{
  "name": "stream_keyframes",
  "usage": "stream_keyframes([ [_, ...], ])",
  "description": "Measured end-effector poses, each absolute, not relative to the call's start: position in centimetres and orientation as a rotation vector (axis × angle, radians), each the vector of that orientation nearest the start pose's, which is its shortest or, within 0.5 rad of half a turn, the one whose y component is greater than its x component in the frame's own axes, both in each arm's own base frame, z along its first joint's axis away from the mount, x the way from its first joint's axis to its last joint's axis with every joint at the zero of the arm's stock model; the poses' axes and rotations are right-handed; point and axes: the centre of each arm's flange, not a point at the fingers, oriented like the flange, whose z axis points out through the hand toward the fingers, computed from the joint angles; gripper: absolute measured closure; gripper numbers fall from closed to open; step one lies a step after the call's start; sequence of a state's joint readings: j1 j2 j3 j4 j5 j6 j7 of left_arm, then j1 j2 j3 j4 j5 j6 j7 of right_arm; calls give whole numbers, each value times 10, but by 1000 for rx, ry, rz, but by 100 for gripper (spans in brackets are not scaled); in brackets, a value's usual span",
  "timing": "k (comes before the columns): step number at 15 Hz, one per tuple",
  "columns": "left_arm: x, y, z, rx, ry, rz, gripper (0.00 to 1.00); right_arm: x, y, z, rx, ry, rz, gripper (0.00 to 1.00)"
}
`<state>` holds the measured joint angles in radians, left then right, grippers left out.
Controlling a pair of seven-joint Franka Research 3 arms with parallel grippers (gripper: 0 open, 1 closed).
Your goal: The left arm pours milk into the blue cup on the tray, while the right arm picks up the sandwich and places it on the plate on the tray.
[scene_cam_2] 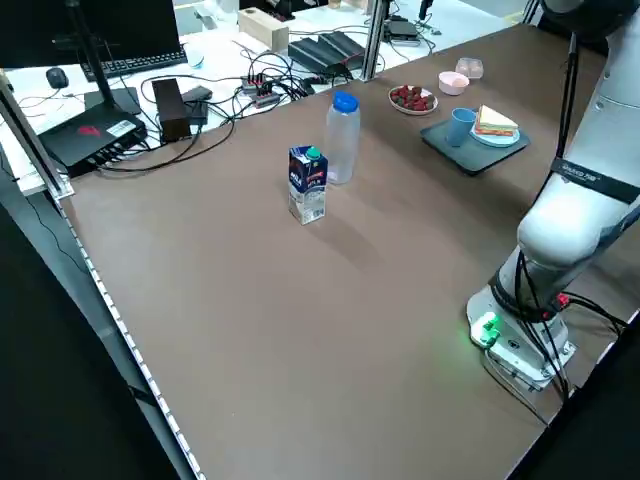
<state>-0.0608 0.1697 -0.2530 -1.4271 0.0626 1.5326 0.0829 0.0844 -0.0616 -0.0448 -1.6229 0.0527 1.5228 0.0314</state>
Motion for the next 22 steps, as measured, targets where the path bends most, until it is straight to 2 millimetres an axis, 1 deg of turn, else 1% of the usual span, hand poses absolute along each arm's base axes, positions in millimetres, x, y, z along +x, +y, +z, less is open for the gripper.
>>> stream_keyframes([
  [1,573,-165,601,-3063,539,73,1,529,26,629,-3088,-17,63,0],
  [2,569,-164,609,-3067,504,57,1,529,26,629,-3089,-18,63,0],
  [5,545,-154,631,-3054,438,127,1,529,25,628,-3093,-20,66,0],
  [7,536,-149,640,-3050,411,142,1,529,25,627,-3094,-21,69,0],
  [9,537,-134,639,-3053,356,171,1,529,25,627,-3095,-21,71,0],
  [11,537,-113,633,-3050,299,252,1,529,25,627,-3095,-21,71,0],
  [13,535,-99,630,-3046,263,308,1,529,25,627,-3095,-23,72,0],
  [19,537,-97,627,-3046,231,313,1,529,26,626,-3096,-29,72,0],
  [22,545,-95,628,-3063,141,226,1,530,28,627,-3096,-37,66,0],
])
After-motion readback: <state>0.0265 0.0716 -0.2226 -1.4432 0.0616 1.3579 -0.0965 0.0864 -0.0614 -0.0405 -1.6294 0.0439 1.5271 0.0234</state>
